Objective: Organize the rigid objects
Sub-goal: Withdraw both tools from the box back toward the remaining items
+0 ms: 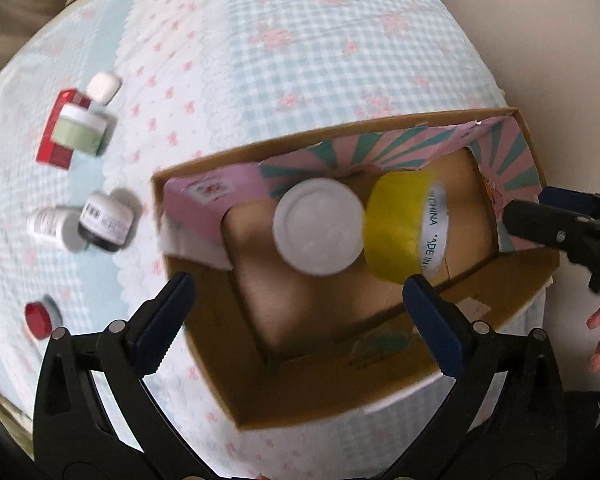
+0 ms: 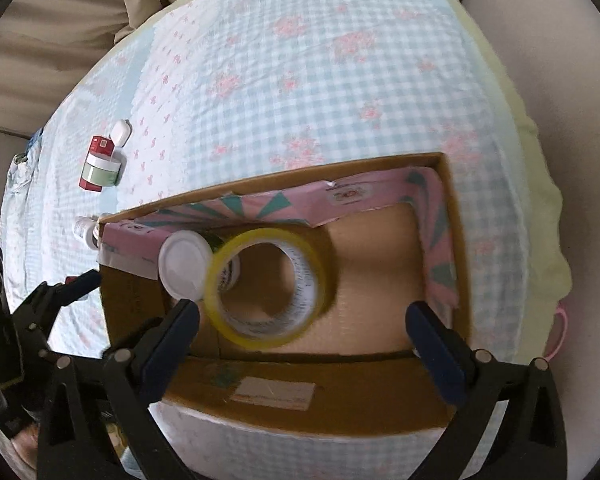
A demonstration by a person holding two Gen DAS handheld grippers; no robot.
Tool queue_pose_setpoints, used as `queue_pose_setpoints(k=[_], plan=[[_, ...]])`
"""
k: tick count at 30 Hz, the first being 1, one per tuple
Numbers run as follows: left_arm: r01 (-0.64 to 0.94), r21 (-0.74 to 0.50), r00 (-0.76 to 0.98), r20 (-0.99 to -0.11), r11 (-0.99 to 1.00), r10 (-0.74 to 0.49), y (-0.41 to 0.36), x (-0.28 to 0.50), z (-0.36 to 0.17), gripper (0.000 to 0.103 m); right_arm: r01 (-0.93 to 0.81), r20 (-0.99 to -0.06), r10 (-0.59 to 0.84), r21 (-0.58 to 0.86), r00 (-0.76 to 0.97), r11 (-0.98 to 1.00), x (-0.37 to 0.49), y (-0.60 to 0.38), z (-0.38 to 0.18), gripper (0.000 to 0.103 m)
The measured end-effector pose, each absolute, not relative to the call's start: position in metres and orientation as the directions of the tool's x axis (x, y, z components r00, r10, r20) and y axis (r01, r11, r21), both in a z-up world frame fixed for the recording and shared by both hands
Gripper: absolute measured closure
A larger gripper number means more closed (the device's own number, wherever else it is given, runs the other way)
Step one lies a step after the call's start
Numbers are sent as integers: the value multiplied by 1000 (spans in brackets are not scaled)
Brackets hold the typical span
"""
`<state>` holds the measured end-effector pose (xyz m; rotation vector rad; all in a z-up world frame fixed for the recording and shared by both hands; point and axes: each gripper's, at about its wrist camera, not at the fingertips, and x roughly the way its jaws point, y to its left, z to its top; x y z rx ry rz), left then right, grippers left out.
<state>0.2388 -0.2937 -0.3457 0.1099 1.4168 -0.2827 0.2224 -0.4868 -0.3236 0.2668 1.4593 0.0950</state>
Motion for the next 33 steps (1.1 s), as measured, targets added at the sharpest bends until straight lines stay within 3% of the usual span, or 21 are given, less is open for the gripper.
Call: queue_pose_setpoints(k=[18,33], plan=[[232,-93,239,-959,968,-149,-257,192,-275,0,78,-958,145,169,248,983,180,-478,-275,0],[201,-51,367,-922,978,-124,-133,149,-192,0,66,-942,43,69,334,995,145,-407,-192,0]])
